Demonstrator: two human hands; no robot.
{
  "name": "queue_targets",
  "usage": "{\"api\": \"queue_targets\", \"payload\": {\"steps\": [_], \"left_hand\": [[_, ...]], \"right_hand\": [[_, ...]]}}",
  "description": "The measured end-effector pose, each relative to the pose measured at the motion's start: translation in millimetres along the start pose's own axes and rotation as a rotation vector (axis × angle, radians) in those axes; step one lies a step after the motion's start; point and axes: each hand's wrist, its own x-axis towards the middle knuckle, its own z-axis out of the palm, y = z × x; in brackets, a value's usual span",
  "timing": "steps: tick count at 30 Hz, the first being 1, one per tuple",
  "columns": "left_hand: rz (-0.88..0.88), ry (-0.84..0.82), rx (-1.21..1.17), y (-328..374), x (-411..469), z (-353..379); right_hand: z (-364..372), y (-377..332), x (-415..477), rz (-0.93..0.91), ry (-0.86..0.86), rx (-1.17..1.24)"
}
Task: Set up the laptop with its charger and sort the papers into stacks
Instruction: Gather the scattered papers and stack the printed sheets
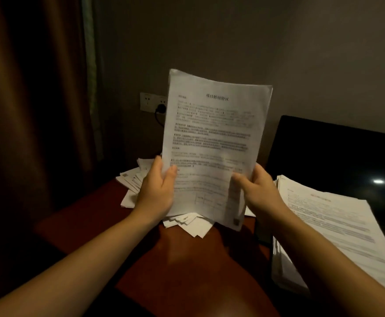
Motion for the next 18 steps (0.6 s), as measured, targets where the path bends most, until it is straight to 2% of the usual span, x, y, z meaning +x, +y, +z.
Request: {"api": "queue_targets", "payload": {"steps": [2, 7, 14, 18], "left_hand": [[-0.019, -0.016, 0.034, -2, -1, 2], [-0.167, -0.147, -0.09, 12, 7, 24], [-0.313, -0.323, -0.255, 33, -6, 104], [-0.326, -0.47, -0.198, 37, -12, 147]], "right_hand": [[-9, 5, -2, 0.068, 0.02, 0.031], [-49, 1, -10, 0.084, 0.048, 0.022], [-138, -1, -41, 0.135, 0.174, 0.027], [-187, 7, -64, 0.191, 0.224, -0.048]]}}
